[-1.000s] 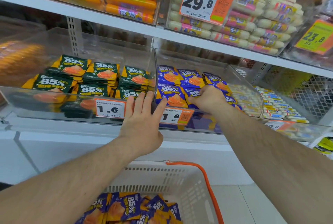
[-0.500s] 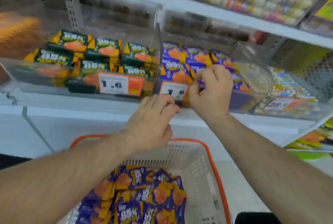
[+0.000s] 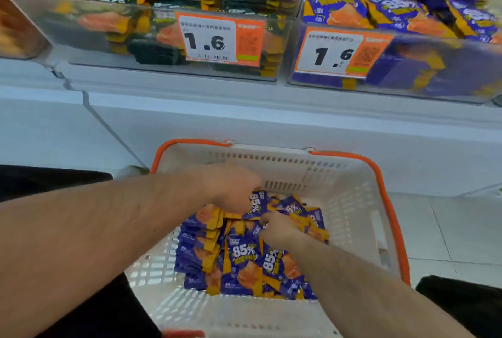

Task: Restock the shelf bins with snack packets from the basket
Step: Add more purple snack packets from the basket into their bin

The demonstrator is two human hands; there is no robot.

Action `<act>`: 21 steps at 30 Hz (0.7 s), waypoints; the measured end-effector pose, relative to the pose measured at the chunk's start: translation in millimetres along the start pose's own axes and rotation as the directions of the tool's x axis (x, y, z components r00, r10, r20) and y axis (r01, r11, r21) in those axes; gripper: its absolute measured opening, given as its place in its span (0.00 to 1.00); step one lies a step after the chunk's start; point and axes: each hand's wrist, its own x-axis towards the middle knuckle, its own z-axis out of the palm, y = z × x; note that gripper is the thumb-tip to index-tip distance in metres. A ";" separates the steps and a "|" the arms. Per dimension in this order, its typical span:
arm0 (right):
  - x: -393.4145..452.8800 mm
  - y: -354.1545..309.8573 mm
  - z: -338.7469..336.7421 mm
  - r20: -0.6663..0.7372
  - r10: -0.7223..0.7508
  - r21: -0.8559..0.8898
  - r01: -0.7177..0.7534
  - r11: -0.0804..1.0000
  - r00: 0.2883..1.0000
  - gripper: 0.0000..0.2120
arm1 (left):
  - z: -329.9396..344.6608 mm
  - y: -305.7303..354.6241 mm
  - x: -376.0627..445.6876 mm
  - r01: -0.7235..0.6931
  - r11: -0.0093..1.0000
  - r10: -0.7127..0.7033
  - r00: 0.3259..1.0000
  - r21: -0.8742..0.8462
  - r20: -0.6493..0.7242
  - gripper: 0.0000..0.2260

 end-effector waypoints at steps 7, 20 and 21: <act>14.7 -3.4 32.0 -0.020 0.057 -0.160 -0.060 0.985 0.998 0.26 | 2.9 -5.4 13.3 0.040 0.998 -0.039 0.999 -0.052 0.031 0.20; -8.7 -12.9 12.1 -0.044 -0.018 0.241 0.028 0.970 0.999 0.14 | -18.6 0.4 10.2 0.036 0.996 -0.034 0.999 -0.081 0.023 0.21; -12.2 -13.5 -1.2 -0.071 -0.029 0.250 0.046 0.967 0.997 0.15 | -22.5 0.6 8.9 0.041 0.996 -0.041 0.999 -0.077 0.008 0.22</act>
